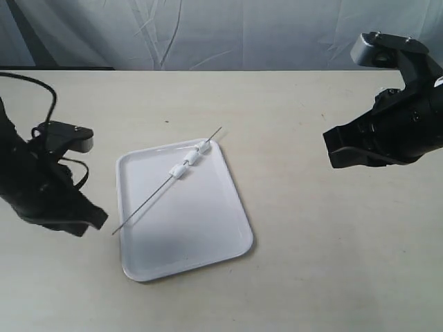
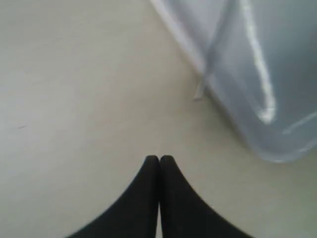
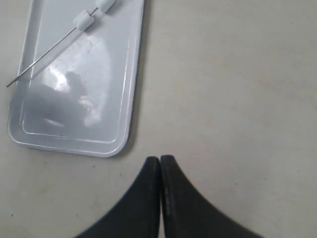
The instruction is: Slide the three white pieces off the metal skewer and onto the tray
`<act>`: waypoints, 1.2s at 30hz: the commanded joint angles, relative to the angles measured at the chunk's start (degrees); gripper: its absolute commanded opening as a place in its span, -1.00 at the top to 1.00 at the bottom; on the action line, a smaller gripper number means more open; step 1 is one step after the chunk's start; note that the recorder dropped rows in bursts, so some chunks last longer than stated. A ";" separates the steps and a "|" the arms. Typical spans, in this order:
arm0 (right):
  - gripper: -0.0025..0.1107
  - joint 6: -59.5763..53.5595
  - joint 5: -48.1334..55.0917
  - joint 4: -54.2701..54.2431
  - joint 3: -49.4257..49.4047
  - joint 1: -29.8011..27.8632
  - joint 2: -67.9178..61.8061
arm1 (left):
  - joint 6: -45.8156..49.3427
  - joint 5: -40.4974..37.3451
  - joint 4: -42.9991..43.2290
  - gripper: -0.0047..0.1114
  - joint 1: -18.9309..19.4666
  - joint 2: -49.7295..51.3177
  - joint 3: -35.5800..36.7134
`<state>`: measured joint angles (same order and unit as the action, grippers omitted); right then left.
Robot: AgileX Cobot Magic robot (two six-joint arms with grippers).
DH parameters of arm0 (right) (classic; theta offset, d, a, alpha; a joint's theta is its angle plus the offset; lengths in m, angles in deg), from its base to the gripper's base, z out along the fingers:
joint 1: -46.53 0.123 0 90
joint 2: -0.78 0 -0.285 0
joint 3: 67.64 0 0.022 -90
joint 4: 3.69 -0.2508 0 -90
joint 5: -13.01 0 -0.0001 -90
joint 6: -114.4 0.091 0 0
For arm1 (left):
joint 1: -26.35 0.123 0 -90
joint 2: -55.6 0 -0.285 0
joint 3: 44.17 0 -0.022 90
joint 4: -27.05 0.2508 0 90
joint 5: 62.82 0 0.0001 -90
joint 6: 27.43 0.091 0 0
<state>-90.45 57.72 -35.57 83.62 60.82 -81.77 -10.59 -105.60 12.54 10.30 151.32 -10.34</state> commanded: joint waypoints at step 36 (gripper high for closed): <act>0.95 -1.46 2.62 -4.46 -0.18 0.15 0.31 | 7.23 -3.55 4.71 0.47 -8.82 26.10 -26.39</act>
<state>-91.43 60.29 -39.68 83.62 60.82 -81.77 -2.94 -109.47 16.69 1.76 177.41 -36.44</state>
